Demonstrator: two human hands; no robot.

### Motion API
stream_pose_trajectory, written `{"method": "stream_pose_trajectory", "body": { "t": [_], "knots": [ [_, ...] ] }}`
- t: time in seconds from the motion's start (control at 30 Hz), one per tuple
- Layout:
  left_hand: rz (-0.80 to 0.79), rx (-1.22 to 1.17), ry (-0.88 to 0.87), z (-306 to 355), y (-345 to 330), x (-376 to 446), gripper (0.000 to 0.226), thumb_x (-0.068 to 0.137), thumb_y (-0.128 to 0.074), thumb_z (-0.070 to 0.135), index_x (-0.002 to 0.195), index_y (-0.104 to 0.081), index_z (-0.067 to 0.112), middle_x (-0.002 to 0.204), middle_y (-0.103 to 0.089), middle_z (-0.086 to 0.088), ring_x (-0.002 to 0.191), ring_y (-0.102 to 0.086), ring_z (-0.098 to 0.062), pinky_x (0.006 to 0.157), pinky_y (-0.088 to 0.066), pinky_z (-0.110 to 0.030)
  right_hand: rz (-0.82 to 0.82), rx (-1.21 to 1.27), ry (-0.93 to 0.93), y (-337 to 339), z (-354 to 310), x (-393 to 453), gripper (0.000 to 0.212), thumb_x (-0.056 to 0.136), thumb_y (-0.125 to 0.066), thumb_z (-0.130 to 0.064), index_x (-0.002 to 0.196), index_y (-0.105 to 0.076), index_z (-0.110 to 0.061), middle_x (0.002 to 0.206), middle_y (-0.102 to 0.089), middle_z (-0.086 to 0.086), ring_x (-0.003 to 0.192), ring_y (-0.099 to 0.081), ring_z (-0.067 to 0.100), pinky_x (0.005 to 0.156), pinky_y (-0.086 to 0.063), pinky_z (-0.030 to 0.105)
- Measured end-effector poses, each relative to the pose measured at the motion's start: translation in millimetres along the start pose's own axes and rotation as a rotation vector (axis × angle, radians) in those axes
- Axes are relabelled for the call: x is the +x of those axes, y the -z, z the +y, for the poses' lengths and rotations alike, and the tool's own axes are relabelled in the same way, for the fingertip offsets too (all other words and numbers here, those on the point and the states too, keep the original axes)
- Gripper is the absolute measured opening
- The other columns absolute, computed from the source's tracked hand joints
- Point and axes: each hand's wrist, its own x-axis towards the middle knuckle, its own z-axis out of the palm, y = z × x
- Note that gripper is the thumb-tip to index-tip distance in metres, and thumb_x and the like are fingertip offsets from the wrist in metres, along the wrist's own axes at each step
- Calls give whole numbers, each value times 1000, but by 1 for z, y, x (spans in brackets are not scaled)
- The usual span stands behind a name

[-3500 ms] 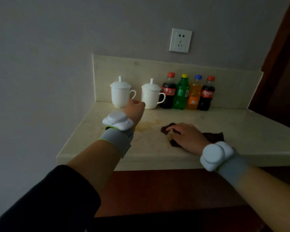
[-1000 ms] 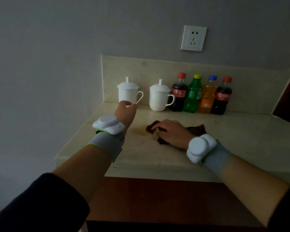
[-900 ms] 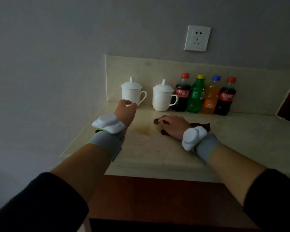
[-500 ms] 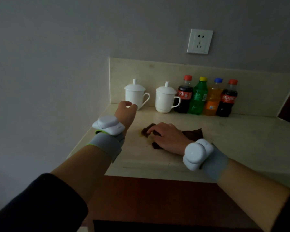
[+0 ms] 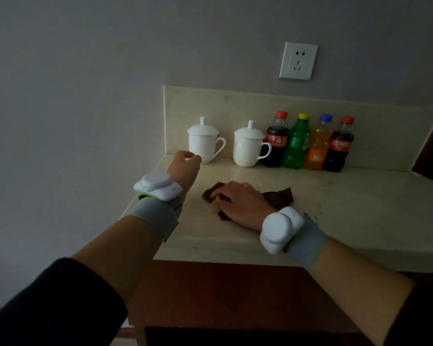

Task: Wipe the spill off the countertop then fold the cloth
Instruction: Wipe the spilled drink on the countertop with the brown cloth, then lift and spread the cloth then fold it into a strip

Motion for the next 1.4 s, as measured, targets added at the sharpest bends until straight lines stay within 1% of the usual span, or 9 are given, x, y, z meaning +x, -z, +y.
{"method": "stream_pose_trajectory", "body": {
  "t": [0.3, 0.6, 0.8, 0.97, 1.03, 1.13, 1.23, 1.33, 1.4],
  "knots": [
    [-33, -15, -36, 8, -8, -2, 43, 91, -44, 21, 133, -43, 9, 104, -53, -8, 94, -50, -21, 76, -40, -29, 50, -120, -183, 0, -9, 23, 41, 92, -34, -35, 114, -65, -19, 120, -61, 5, 114, -54, 30, 90, -42, 40],
    [-23, -17, -40, 3, -10, -6, 43, 91, -44, 19, 132, -43, 8, 103, -54, -9, 86, -51, -19, 68, -40, -25, -27, 33, 91, -5, -16, -11, 41, 88, -40, -36, 122, -60, -25, 129, -58, 5, 119, -52, 27, 102, -42, 47],
    [-7, 5, -20, 2, 7, 2, 44, 92, -41, 23, 134, -43, 10, 98, -55, -6, 94, -50, -22, 76, -41, -30, 0, -95, -140, 4, -8, 25, 40, 92, -36, -36, 116, -62, -17, 124, -59, 8, 114, -53, 31, 94, -42, 40],
    [36, 0, -5, -6, 19, 4, 40, 92, -40, 23, 130, -46, 9, 100, -55, -6, 94, -51, -21, 81, -40, -30, -3, -59, -64, -1, -16, 16, 40, 92, -37, -36, 118, -62, -19, 125, -59, 7, 115, -53, 29, 94, -42, 40],
    [6, 9, 1, -7, 19, 1, 32, 92, -40, 21, 118, -53, 8, 98, -54, -6, 91, -51, -21, 79, -39, -30, -41, -17, -2, 0, -20, 6, 40, 91, -41, -36, 120, -62, -18, 126, -59, 7, 117, -53, 28, 97, -41, 38],
    [4, 24, -9, -3, 22, -1, 28, 91, -41, 16, 64, -43, 16, 82, -49, -7, 77, -46, -19, 74, -35, -29, -102, 213, -31, 13, -21, 3, 37, 90, -48, -35, 117, -64, -15, 121, -61, 8, 107, -56, 23, 84, -42, 26],
    [-10, 17, -54, 12, 29, -7, 29, 92, -42, 18, 63, -41, 17, 70, -46, -3, 66, -45, -16, 74, -37, -30, 173, 388, -139, 33, -19, 6, 35, 93, -44, -29, 110, -61, -4, 111, -63, 18, 81, -53, 22, 58, -39, 20],
    [-136, 21, -26, 30, 31, -16, 18, 93, -46, 30, 89, -53, 14, 89, -56, -3, 86, -52, -18, 79, -40, -29, 378, 453, -192, 56, -20, 14, 35, 95, -38, -25, 109, -59, 0, 109, -65, 25, 70, -58, 29, 40, -37, 8],
    [-244, 32, -12, 41, 28, -26, 26, 90, -48, 41, 99, -57, 18, 102, -57, -1, 90, -54, -16, 80, -41, -27, 435, 440, -187, 72, -25, 19, 40, 96, -37, -31, 109, -60, -1, 117, -63, 24, 90, -60, 31, 63, -39, 17]
  ]
}}
